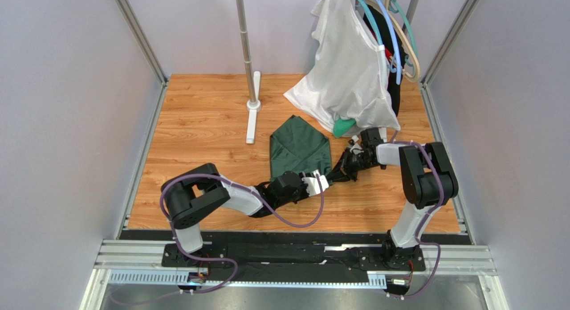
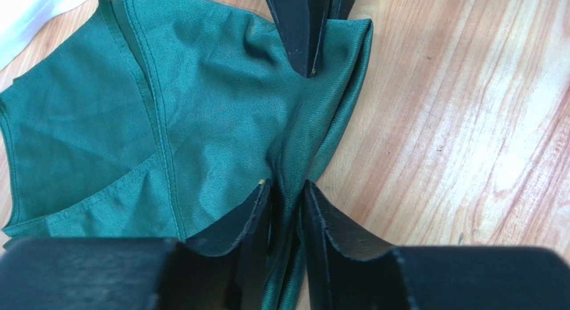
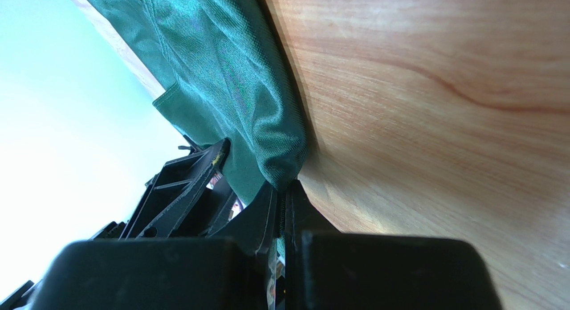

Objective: Fold the napkin, place the utensils inside, and roll it up
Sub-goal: Roll the napkin with the utensil

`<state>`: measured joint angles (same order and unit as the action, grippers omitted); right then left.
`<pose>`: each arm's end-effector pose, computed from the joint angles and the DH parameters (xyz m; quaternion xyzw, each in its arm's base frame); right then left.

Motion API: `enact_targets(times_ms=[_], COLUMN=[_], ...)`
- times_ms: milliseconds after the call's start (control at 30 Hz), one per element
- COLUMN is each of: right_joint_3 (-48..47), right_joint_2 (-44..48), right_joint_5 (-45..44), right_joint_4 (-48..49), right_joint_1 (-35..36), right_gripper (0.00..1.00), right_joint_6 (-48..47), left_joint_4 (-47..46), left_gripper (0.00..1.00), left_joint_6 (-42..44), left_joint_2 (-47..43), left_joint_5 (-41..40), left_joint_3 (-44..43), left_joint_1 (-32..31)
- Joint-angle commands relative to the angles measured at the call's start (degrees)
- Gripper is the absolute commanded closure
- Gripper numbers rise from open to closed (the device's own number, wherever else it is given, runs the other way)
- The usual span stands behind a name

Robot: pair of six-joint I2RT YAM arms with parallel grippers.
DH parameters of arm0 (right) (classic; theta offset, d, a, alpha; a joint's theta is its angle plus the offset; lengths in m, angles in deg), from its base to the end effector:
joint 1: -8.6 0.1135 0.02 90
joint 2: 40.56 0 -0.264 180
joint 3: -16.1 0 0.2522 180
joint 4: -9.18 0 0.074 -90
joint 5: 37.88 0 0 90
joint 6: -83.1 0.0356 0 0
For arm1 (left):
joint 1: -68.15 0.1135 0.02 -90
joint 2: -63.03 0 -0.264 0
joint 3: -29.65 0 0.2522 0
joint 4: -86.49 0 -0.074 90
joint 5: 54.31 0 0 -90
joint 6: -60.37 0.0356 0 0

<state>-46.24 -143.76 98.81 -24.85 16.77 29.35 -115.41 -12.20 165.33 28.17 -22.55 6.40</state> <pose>0.2900 0.0678 0.1105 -0.1703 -0.8956 -0.4093 0.0367 0.1624 -0.2923 0.1263 0.5197 0.6813 -0.1412 0.4958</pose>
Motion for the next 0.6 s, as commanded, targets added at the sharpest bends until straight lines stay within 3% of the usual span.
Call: enact_targets(times_ms=[0,100,133,233,267,367,567], right_joint_3=[0.24,0.41,0.33,0.41,0.5,0.85,4.01], right_joint_2=[1.24,2.12,2.56,4.4,5.54,8.09,12.66], right_joint_5=[1.73,1.64,1.56,1.55,1.55,1.55,0.86], right_joint_4=[1.55,1.73,1.73,2.08,2.25,2.34,2.34], right_joint_1=[-0.43,-0.52,-0.43,-0.52,-0.95,-1.74,-4.29], right_gripper=[1.0,0.99,0.96,0.79,0.68,0.53,0.45], right_joint_6=[1.1,1.19,1.02,0.84,0.84,0.49,-0.47], left_joint_4=[2.61,4.37,4.81,7.53,8.75,10.95,16.4], left_gripper=[0.71,0.81,0.9,1.0,1.0,1.0,1.0], left_joint_6=[-0.29,-0.9,-1.17,-2.05,-2.31,-3.89,-7.58], left_joint_2=[1.23,1.14,1.06,0.97,0.88,0.88,0.8], left_joint_5=[1.9,3.31,3.92,5.15,5.33,6.82,12.53], left_joint_3=[-0.94,-1.64,-1.82,-3.31,-3.57,-4.54,-6.91], left_joint_1=[-0.29,-0.29,-0.29,-0.29,-0.21,0.14,3.04])
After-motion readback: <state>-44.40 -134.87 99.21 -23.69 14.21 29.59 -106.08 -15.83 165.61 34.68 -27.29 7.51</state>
